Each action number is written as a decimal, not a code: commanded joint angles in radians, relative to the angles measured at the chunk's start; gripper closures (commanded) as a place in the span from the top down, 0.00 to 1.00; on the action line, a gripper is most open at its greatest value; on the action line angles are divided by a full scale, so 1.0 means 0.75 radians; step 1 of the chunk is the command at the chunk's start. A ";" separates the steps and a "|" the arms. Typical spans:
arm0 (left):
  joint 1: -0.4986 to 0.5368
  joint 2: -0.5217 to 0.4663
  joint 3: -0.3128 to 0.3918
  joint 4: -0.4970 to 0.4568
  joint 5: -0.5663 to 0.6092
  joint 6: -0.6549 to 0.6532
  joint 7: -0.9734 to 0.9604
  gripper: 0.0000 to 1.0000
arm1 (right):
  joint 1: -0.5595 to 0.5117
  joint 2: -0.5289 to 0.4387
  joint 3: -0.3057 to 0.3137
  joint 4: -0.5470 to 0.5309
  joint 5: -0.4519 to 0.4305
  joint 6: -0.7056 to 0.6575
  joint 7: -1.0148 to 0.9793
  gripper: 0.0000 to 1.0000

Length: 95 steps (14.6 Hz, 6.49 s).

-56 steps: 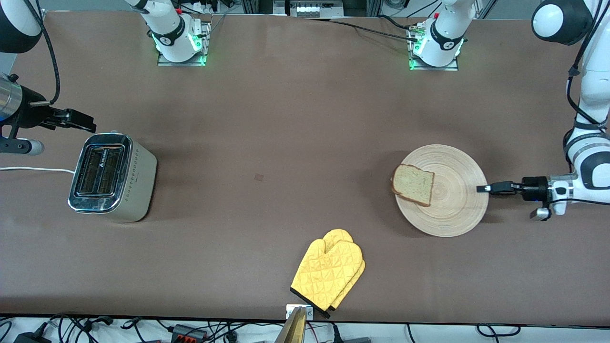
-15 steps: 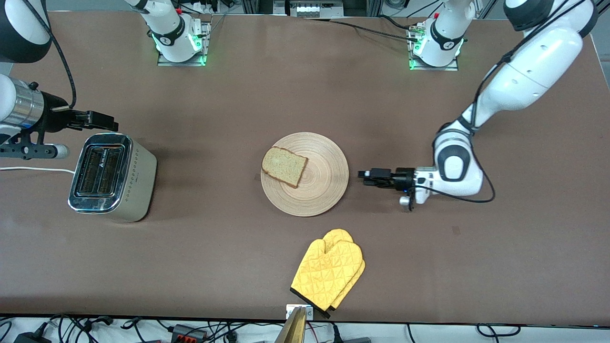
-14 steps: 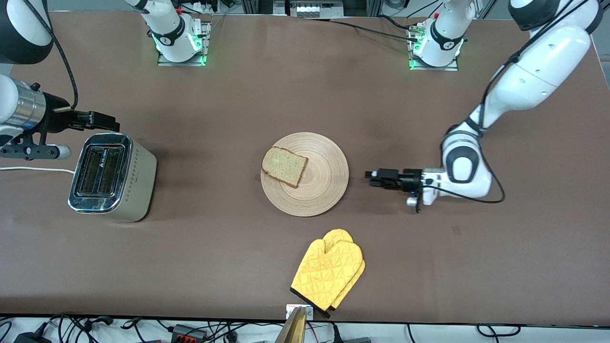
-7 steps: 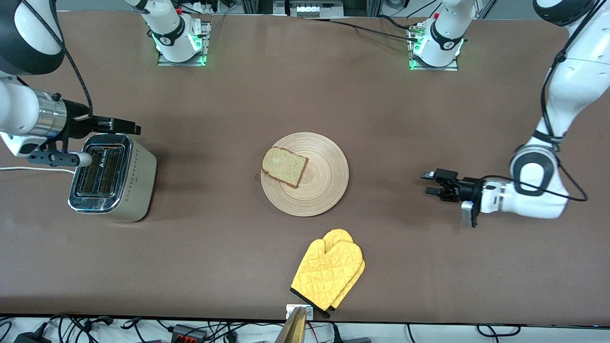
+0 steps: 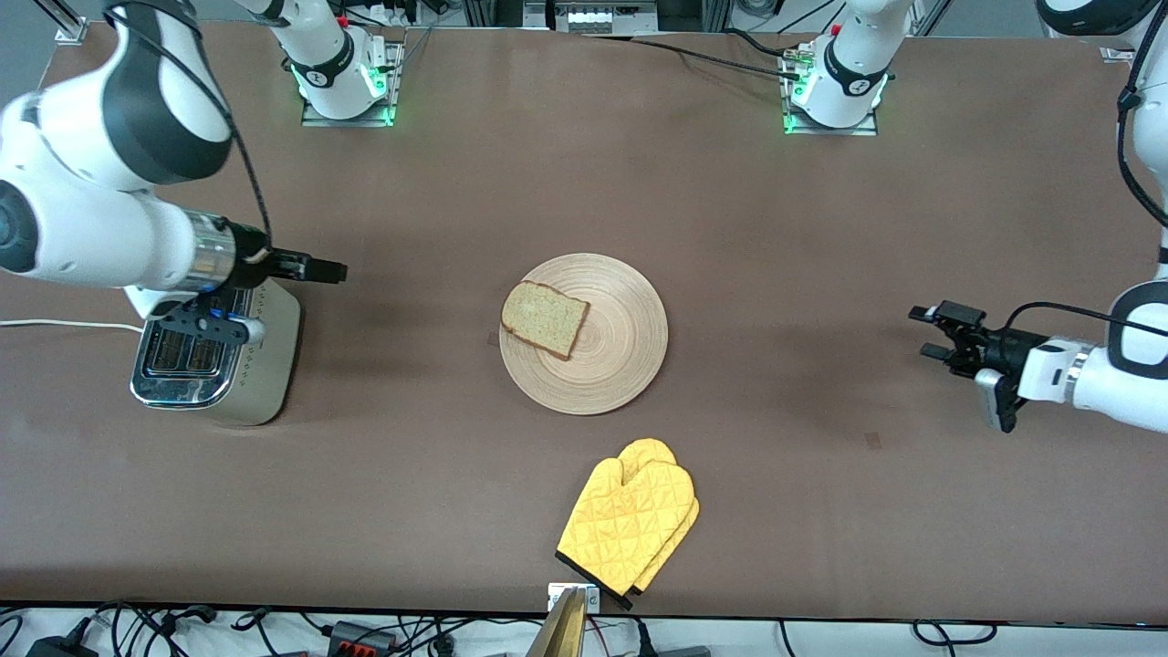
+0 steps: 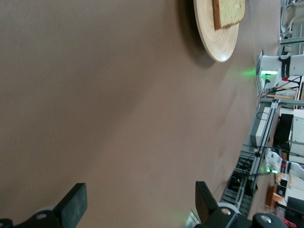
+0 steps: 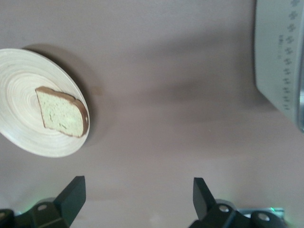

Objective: Move plate and put bread in toaster

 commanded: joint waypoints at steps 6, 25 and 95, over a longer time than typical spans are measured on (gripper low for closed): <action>-0.101 -0.294 -0.020 0.135 0.312 -0.265 -0.436 1.00 | 0.112 -0.168 -0.002 -0.477 0.171 0.522 0.058 1.00; -0.954 -1.128 0.878 -0.552 0.167 0.493 -1.185 1.00 | 0.305 -0.019 -0.006 -0.569 0.497 0.996 -0.105 1.00; -0.881 -1.143 0.790 -0.534 0.167 0.420 -1.122 1.00 | 0.567 0.247 -0.045 -0.571 0.487 1.250 -0.110 0.41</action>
